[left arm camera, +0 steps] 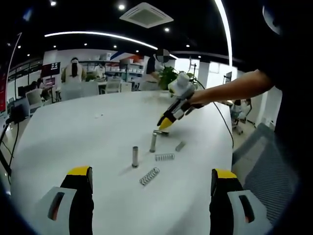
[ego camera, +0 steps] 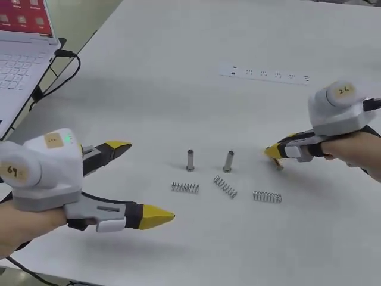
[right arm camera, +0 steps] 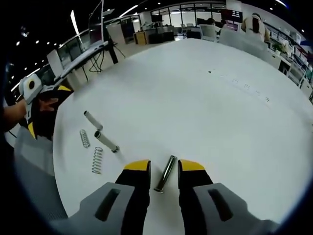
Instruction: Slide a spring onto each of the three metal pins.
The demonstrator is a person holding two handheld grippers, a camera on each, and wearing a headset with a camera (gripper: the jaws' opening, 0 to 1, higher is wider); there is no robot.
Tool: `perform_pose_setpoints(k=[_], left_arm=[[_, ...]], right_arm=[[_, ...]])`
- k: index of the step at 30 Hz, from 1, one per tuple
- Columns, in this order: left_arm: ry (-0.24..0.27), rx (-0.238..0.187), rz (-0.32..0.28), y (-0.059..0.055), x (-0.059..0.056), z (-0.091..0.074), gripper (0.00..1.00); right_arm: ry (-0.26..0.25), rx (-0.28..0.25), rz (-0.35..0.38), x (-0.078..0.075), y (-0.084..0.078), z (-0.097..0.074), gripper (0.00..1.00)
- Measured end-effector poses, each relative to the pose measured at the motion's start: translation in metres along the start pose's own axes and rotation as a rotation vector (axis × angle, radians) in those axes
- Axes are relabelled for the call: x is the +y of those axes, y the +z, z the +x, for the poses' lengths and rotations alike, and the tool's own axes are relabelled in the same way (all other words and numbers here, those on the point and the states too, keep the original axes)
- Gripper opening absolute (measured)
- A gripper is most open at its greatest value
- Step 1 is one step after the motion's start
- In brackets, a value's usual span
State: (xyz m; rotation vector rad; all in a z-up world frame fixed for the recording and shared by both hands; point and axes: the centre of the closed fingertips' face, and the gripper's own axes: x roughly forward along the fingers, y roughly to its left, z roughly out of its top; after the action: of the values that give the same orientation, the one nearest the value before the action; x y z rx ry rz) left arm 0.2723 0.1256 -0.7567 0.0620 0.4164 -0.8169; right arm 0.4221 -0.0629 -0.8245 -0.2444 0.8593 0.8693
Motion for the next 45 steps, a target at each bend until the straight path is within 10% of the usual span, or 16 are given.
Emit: perform_pose_setpoints(k=[19, 45], left_arm=[[-0.005, 0.01, -0.004, -0.002, 0.001, 0.0, 0.98], [-0.008, 0.02, -0.007, -0.007, -0.001, 0.002, 0.98]], right_arm=[[-0.035, 0.06, 0.11, -0.009, -0.01, 0.016, 0.12], [-0.076, 0.114, 0.078, -0.006, -0.013, 0.021, 0.06]])
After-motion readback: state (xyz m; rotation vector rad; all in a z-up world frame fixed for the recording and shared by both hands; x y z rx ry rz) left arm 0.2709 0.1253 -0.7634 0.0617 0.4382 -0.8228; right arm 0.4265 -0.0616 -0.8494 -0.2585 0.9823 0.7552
